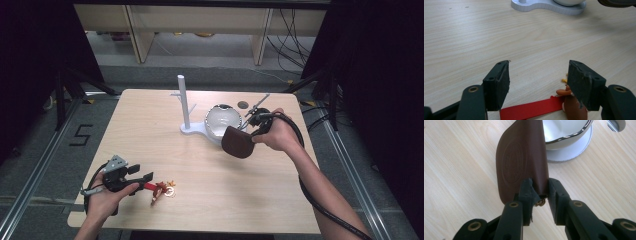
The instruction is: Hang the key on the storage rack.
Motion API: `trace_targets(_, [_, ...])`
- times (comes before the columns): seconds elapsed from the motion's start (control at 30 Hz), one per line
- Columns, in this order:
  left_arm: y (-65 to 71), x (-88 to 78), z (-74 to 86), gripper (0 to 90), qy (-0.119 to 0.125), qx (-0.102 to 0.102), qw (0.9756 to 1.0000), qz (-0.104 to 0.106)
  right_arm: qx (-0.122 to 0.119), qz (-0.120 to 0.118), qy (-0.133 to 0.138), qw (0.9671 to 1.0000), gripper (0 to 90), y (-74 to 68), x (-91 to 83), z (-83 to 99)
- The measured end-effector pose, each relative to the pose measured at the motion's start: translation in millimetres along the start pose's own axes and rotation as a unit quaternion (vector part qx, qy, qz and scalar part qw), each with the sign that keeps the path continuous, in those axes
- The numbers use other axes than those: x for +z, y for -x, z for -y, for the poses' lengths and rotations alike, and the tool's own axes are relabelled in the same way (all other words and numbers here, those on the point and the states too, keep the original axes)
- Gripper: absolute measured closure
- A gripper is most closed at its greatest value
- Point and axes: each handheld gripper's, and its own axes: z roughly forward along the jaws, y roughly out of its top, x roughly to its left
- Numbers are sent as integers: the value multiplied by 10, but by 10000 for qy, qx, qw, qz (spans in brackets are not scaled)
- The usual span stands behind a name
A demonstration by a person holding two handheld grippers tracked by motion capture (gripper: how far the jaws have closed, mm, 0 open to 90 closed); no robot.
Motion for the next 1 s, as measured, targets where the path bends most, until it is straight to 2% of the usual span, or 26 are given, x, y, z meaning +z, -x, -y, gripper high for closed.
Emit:
trace_targets(0.03, [0,0,0,338,0,1,10000,0,-49,22,33,10000,748,15,-4,-11])
trace_targets(0.27, [1,-5,-1,338,4,4,10000,-2,15,48,65,10000,748,21,-46,-54])
trace_targets(0.3, [-3,3,4,338,56,6,10000,46,-63,75,98,9999,748,38,-61,-79])
trace_targets(0.37, [-3,2,4,338,54,7,10000,46,3,75,96,9999,748,30,-69,-86])
trace_targets(0.47, [-6,3,6,337,61,-6,10000,51,-20,112,153,9998,747,50,-94,-138])
trace_targets(1.0, [-5,-3,6,337,76,-16,10000,50,13,184,249,9995,747,109,-92,-313])
